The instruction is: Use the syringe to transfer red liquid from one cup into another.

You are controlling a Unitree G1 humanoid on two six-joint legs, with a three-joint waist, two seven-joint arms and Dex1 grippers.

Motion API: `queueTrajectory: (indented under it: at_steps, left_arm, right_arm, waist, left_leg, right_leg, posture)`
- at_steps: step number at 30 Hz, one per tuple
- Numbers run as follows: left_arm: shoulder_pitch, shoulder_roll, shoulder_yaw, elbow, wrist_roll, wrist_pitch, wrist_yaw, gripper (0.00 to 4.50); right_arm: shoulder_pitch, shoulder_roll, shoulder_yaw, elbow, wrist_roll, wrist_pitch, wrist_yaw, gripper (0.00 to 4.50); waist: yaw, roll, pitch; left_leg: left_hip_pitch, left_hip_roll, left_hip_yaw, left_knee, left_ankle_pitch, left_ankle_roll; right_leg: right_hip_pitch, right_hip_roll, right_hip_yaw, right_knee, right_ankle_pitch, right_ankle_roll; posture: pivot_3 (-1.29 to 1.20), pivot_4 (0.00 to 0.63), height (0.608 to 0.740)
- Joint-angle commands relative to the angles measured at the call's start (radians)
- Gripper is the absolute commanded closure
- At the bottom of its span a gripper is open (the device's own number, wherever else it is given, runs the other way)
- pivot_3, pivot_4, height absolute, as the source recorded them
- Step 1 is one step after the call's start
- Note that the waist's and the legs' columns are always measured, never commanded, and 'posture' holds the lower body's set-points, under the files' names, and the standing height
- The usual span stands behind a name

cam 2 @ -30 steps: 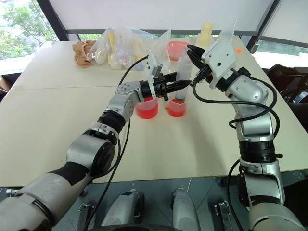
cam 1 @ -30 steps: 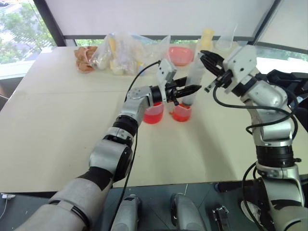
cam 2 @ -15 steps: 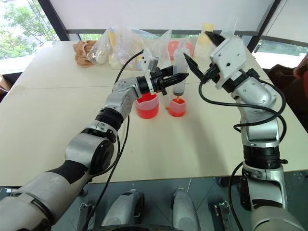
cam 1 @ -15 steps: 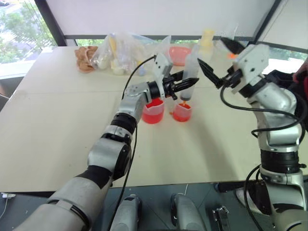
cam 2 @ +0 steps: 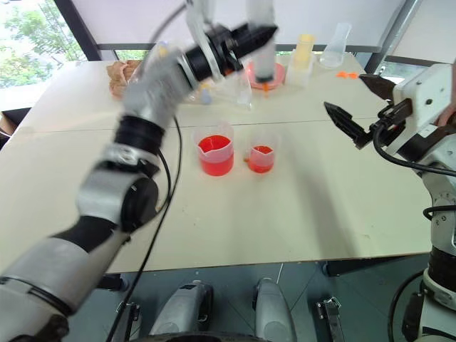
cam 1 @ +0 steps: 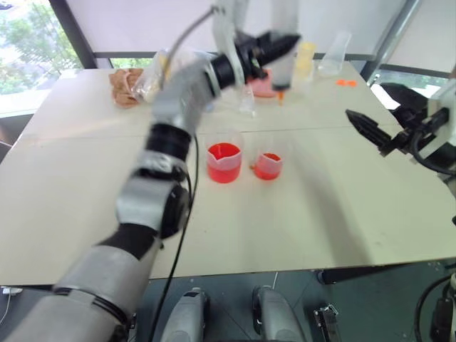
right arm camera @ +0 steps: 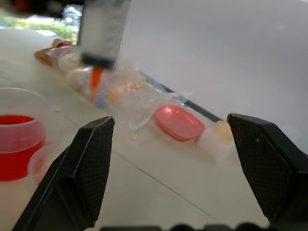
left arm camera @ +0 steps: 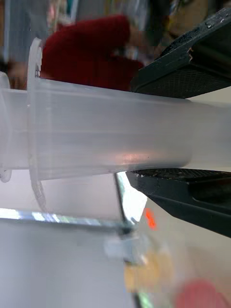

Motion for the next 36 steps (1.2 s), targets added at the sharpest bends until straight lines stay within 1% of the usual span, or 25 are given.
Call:
queueTrajectory:
  at_steps: [1,2,4,5,6,8,10,12,15,17,21,26,28,31,32,33,35,36]
  left_arm:
    - [-0.130,0.184,0.072,0.056,0.023,0.397,0.270,3.05]
    - [-0.135,0.215,0.085,0.063,0.025,0.472,0.323,3.05]
    - [-0.119,0.262,0.135,0.054,0.029,0.608,0.459,3.05]
    - [-0.099,0.283,0.139,0.029,0.047,0.697,0.512,3.05]
    - [-0.061,0.300,0.136,-0.037,0.067,0.799,0.554,3.05]
    - [0.021,0.291,0.189,-0.211,0.078,1.002,0.613,3.05]
    - [0.117,0.252,0.255,-0.351,0.020,1.101,0.676,3.05]
    - [0.249,0.191,0.314,-0.476,-0.066,1.114,0.767,3.05]
    - [0.421,0.072,0.418,-0.640,-0.193,1.114,0.936,3.05]
    - [0.522,0.007,0.465,-0.738,-0.258,1.114,1.044,3.05]
    - [0.660,-0.059,0.516,-0.856,-0.398,1.114,1.255,3.05]
    - [0.721,-0.102,0.544,-0.888,-0.560,1.114,1.420,3.05]
    - [0.729,-0.106,0.554,-0.882,-0.600,1.114,1.468,2.08]
    - [0.739,-0.098,0.557,-0.873,-0.660,1.114,1.523,0.88]
    - [0.741,-0.093,0.555,-0.870,-0.681,1.114,1.539,0.56]
    - [0.744,-0.088,0.553,-0.866,-0.699,1.114,1.553,0.10]
    - [0.741,-0.073,0.562,-0.864,-0.717,1.114,1.599,0.02]
    - [0.744,-0.049,0.550,-0.868,-0.727,1.114,1.601,0.02]
  right_arm:
    - [-0.027,-0.019,0.105,-0.100,0.104,0.049,0.100,0.60]
    - [-0.031,-0.019,0.123,-0.111,0.124,0.061,0.115,0.60]
    - [-0.035,-0.020,0.161,-0.129,0.154,0.076,0.152,0.60]
    - [-0.035,-0.020,0.182,-0.134,0.165,0.079,0.174,0.60]
    - [-0.035,-0.017,0.208,-0.137,0.173,0.079,0.197,0.60]
    - [-0.036,-0.004,0.261,-0.136,0.176,0.074,0.233,0.60]
    - [-0.042,0.014,0.318,-0.120,0.157,0.056,0.261,0.60]
    - [-0.055,0.038,0.372,-0.091,0.129,0.034,0.280,0.60]
    - [-0.073,0.080,0.430,-0.057,0.100,0.011,0.290,0.60]
    - [-0.076,0.102,0.460,-0.048,0.089,0.002,0.297,0.60]
    - [-0.071,0.134,0.479,-0.050,0.090,0.008,0.294,0.60]
    - [-0.051,0.149,0.498,-0.064,0.077,0.010,0.287,0.60]
    - [-0.044,0.152,0.501,-0.069,0.075,0.012,0.282,0.56]
    - [-0.033,0.154,0.498,-0.072,0.076,0.015,0.275,0.56]
    - [-0.028,0.154,0.496,-0.073,0.075,0.016,0.274,0.56]
    - [-0.025,0.155,0.496,-0.074,0.074,0.015,0.273,0.56]
    - [-0.012,0.154,0.495,-0.074,0.069,0.012,0.267,0.56]
    - [-0.003,0.152,0.492,-0.073,0.065,0.009,0.265,0.56]
  waist:
    - [-0.014,0.000,0.000]
    - [-0.021,0.001,-0.001]
    - [-0.021,0.002,-0.001]
    - [-0.019,0.002,-0.001]
    - [-0.016,0.001,-0.001]
    - [-0.011,0.000,0.000]
    - [0.000,-0.003,0.002]
    - [0.013,-0.004,0.002]
    - [0.016,-0.004,0.002]
    - [0.017,-0.004,0.002]
    - [0.015,-0.005,0.001]
    - [0.015,-0.005,0.001]
    - [0.015,-0.005,0.000]
    - [0.016,-0.005,0.000]
    - [0.017,-0.005,0.000]
    - [0.017,-0.005,0.000]
    - [0.016,-0.006,0.000]
    - [0.014,-0.006,0.000]
  left_leg:
    - [0.001,0.001,-0.001,0.000,-0.001,0.001]
    - [0.001,0.001,-0.003,-0.001,-0.001,0.002]
    - [0.004,0.001,-0.003,-0.002,-0.001,0.002]
    - [0.004,0.001,-0.004,-0.002,-0.001,0.002]
    - [0.004,0.001,-0.004,-0.001,-0.001,0.001]
    - [0.004,0.000,-0.004,0.000,-0.001,0.001]
    - [0.002,0.000,-0.005,0.001,0.000,0.000]
    - [-0.001,0.000,-0.005,0.002,0.001,-0.003]
    - [-0.001,0.000,-0.006,0.002,0.004,-0.008]
    - [-0.001,0.000,-0.006,0.002,0.006,-0.011]
    - [-0.001,0.000,-0.007,0.001,0.006,-0.012]
    - [0.001,-0.002,-0.006,0.000,0.004,-0.009]
    - [0.002,-0.004,-0.006,0.000,0.004,-0.009]
    - [0.002,-0.004,-0.006,0.000,0.004,-0.009]
    - [0.002,-0.004,-0.006,0.001,0.004,-0.009]
    - [0.002,-0.005,-0.006,0.001,0.004,-0.009]
    - [0.002,-0.005,-0.006,0.001,0.004,-0.009]
    - [0.002,-0.005,-0.006,0.001,0.004,-0.009]
  right_leg:
    - [0.000,0.000,0.001,0.001,0.000,0.000]
    - [0.000,0.001,0.001,0.001,-0.001,0.001]
    - [0.001,0.001,0.001,0.002,-0.001,0.002]
    - [0.002,0.000,0.000,0.002,-0.002,0.002]
    - [0.002,0.000,0.000,0.002,-0.001,0.002]
    - [0.003,0.000,0.000,0.003,-0.001,0.002]
    - [0.002,0.000,0.000,0.003,-0.001,0.002]
    - [-0.001,-0.001,0.000,0.003,-0.001,0.001]
    - [-0.001,-0.004,0.001,0.003,-0.001,0.001]
    - [-0.001,-0.005,0.001,0.003,0.000,0.001]
    - [-0.003,-0.005,0.001,0.004,0.000,0.001]
    - [0.000,-0.005,0.001,0.004,0.000,0.000]
    - [0.001,-0.005,0.001,0.004,0.000,0.000]
    - [0.001,-0.005,0.001,0.004,0.000,0.000]
    - [0.001,-0.005,0.001,0.004,0.000,0.000]
    - [0.001,-0.005,0.001,0.004,0.000,0.000]
    - [0.001,-0.005,0.001,0.004,0.001,0.000]
    - [0.001,-0.004,0.001,0.004,0.001,-0.001]
  posture:
    - [0.00,0.150,0.740]
    - [0.00,0.150,0.740]
    - [0.00,0.150,0.740]
    - [0.00,0.150,0.740]
    - [0.00,0.150,0.740]
    - [0.00,0.150,0.740]
    - [0.00,0.150,0.740]
    - [0.00,0.150,0.740]
    - [0.00,0.150,0.740]
    - [0.00,0.150,0.740]
    - [0.00,0.150,0.740]
    - [0.00,0.150,0.740]
    - [0.00,0.150,0.740]
    - [0.00,0.150,0.740]
    - [0.00,0.150,0.740]
    - [0.00,0.150,0.740]
    - [0.00,0.150,0.740]
    - [0.00,0.150,0.740]
